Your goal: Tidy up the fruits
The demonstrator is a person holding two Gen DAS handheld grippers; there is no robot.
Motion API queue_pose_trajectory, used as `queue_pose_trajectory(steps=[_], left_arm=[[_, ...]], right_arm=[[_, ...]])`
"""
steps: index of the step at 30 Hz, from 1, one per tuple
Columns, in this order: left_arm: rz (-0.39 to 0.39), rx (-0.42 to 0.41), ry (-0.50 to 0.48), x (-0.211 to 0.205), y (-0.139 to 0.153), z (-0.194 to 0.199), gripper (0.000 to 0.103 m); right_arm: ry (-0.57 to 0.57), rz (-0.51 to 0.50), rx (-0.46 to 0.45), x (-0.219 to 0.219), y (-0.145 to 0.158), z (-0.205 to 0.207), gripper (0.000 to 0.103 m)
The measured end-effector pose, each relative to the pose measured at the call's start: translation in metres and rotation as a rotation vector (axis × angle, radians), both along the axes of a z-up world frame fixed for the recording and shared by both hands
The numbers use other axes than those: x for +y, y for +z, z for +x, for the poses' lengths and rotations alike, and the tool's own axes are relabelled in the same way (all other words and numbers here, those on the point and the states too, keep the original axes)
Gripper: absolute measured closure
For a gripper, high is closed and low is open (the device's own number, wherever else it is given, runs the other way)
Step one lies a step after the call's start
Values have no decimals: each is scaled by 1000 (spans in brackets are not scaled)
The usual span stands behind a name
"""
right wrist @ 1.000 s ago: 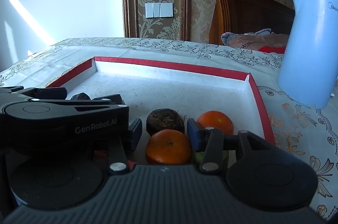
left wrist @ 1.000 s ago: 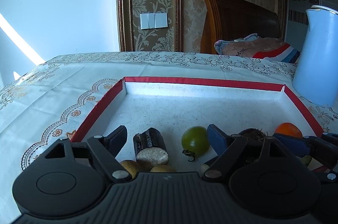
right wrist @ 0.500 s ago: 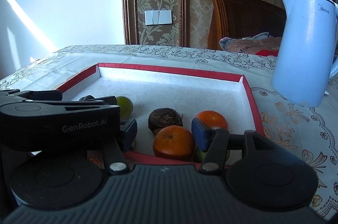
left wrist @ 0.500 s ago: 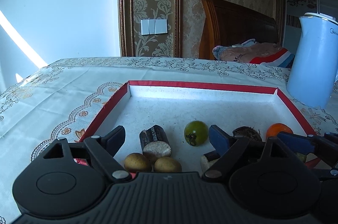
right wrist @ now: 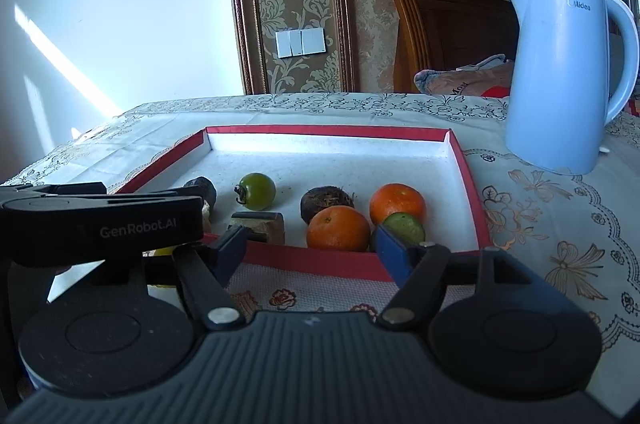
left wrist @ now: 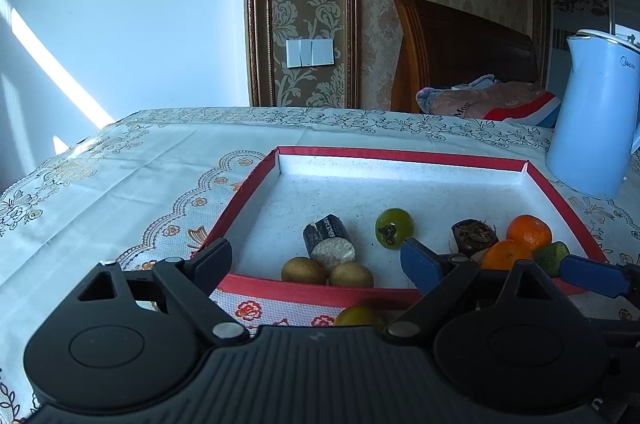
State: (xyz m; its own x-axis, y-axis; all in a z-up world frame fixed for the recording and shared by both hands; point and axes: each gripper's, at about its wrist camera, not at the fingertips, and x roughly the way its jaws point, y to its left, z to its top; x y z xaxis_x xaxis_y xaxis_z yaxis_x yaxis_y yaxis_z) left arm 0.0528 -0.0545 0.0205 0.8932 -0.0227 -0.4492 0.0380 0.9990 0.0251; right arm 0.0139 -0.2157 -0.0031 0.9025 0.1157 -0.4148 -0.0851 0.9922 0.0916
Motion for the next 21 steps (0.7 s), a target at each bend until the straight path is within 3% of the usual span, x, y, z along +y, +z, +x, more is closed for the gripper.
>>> queue_pose_trajectory(steps=[5,21], left_arm=[[-3,-6,4,3,1,-10,7],[-22,13,7,7,-4,-19,6]], right_arm=[[-5,16,-6,-2,-1,-10,29],[-24,10,10,1,-5,-18,24]])
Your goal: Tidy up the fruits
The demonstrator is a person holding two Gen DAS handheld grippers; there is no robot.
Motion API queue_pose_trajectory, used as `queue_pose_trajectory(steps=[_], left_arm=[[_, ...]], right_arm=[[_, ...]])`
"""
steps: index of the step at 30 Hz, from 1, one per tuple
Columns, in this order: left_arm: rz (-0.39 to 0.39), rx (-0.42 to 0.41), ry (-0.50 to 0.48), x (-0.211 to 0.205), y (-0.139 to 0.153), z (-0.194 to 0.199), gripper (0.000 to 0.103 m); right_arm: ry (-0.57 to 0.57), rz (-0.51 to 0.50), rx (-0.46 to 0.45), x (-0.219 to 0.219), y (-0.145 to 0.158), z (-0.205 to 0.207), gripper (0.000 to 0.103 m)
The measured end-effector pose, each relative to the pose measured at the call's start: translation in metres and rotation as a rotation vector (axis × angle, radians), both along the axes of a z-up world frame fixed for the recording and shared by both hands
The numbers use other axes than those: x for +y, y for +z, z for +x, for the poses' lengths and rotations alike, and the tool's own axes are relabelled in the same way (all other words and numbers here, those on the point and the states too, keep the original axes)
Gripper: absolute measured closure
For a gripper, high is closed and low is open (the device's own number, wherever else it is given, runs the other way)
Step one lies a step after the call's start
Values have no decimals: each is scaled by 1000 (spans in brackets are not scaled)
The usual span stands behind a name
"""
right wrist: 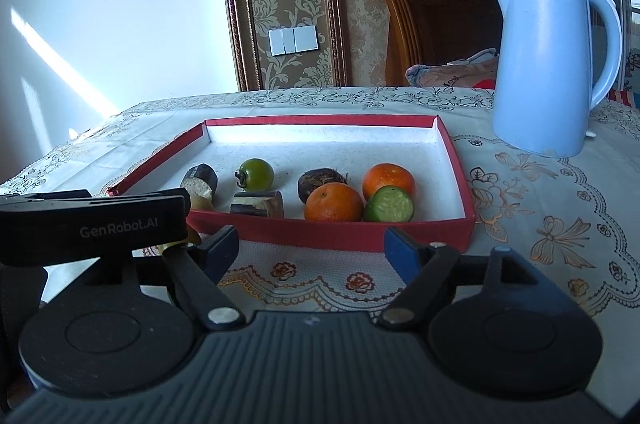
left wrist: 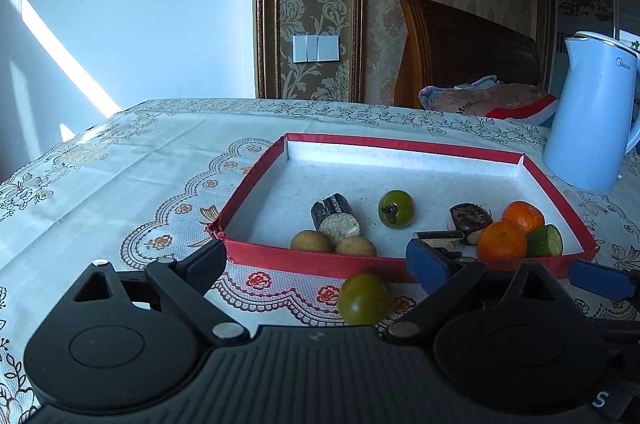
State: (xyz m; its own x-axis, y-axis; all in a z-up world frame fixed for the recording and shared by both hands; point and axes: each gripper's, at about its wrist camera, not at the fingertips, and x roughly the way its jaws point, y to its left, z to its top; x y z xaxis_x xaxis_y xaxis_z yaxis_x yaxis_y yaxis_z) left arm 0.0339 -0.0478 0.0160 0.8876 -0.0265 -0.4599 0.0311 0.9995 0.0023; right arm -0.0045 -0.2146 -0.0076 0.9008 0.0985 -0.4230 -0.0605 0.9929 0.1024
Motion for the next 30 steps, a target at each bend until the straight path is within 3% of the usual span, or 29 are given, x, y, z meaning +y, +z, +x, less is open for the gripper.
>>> queue_pose_trajectory(steps=[30], left_arm=[[-4,-25,-17,-2,0,-3,5]], right_arm=[[4,9,-3,1,-1,-2,24]])
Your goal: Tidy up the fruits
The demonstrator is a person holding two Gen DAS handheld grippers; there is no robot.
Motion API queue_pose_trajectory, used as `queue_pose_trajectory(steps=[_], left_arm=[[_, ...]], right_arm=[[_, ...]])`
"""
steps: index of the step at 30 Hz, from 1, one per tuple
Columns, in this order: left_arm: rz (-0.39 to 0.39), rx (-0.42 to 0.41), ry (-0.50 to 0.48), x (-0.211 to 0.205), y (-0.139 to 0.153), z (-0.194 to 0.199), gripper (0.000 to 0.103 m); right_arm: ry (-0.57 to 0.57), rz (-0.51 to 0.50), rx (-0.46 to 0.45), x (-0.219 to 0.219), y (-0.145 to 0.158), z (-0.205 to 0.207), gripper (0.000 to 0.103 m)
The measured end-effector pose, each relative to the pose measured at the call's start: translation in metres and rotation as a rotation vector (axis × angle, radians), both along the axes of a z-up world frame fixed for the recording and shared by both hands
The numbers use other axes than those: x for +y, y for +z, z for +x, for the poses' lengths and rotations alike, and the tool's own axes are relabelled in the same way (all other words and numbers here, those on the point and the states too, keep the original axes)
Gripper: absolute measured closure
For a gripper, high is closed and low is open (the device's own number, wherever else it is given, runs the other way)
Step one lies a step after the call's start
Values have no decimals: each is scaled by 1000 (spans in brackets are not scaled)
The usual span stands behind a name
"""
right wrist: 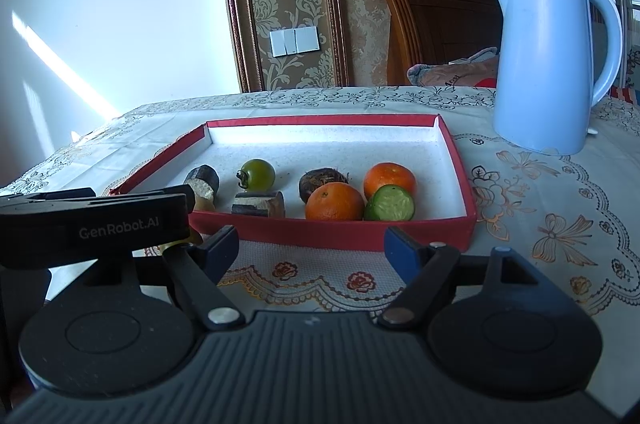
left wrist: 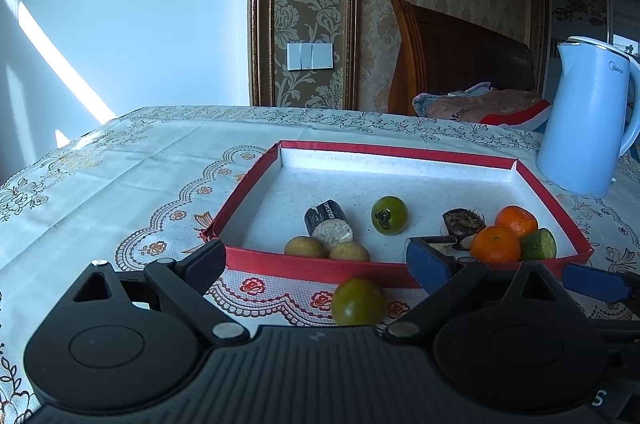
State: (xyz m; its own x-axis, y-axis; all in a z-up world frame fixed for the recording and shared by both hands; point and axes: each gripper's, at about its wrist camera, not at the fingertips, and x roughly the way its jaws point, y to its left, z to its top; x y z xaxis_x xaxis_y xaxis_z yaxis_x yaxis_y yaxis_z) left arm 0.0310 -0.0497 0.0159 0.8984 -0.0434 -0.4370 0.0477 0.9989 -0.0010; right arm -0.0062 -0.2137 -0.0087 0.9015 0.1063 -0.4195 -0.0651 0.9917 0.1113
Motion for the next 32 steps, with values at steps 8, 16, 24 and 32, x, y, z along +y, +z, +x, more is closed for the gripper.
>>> queue_pose_trajectory(steps=[8,16,24,32], left_arm=[[-1,-5,0,0,0,-1,5],[0,-6,1,0,0,0,5],[1,-13,-1,0,-1,0,5],[39,-90,10,-6,1,-9,5]], right_arm=[[0,1,-2,0,0,0,24],[0,1,-2,0,0,0,24],[1,2,-1,0,0,0,24],[1,3,-3,1,0,0,23]])
